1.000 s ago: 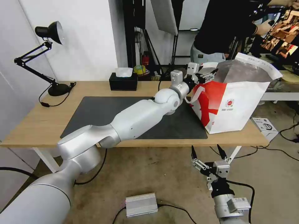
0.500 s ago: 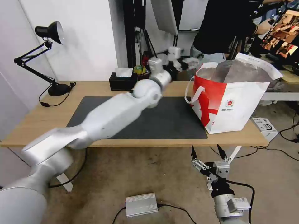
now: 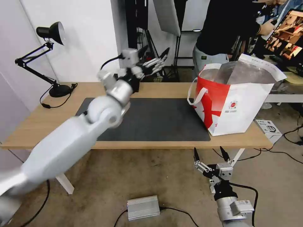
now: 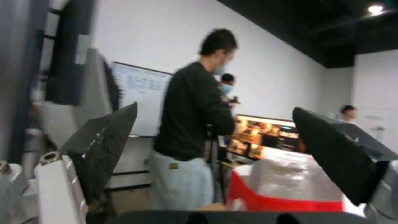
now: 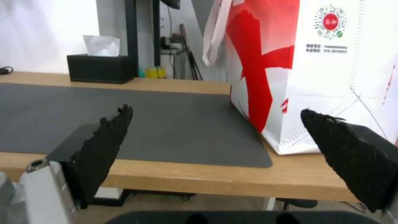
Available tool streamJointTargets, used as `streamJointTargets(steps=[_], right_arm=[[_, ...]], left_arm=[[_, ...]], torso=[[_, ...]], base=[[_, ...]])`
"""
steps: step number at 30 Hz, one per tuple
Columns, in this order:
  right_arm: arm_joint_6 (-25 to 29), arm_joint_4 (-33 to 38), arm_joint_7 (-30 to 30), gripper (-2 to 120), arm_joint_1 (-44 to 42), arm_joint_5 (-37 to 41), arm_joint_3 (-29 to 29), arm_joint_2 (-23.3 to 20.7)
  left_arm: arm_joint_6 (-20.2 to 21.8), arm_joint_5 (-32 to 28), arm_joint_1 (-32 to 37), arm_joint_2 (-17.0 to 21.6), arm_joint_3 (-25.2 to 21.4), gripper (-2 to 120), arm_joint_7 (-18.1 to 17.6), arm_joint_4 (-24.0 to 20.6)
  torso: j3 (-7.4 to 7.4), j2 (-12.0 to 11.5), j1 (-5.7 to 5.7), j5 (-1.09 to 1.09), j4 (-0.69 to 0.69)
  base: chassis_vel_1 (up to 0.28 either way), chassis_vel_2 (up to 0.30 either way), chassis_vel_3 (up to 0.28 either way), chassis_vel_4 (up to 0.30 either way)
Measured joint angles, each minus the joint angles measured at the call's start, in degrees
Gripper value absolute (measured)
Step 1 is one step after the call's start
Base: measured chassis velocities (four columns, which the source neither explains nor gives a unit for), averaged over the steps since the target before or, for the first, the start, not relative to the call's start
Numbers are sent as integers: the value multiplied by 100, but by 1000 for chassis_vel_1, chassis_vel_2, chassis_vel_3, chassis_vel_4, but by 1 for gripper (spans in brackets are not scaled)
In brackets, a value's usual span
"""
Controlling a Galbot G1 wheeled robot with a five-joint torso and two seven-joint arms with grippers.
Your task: Pick up the trash from the table and place it into the takeout bag.
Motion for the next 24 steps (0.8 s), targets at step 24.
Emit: streamJointTargets(steps=[24], right_arm=[[0, 0, 0, 100, -1, 0, 0, 0]], left_arm=[[-1151, 2934, 5281, -1235, -2647, 100, 470, -1286]], torso=[[0, 0, 0, 1, 1]], base=[[0, 0, 0, 0]])
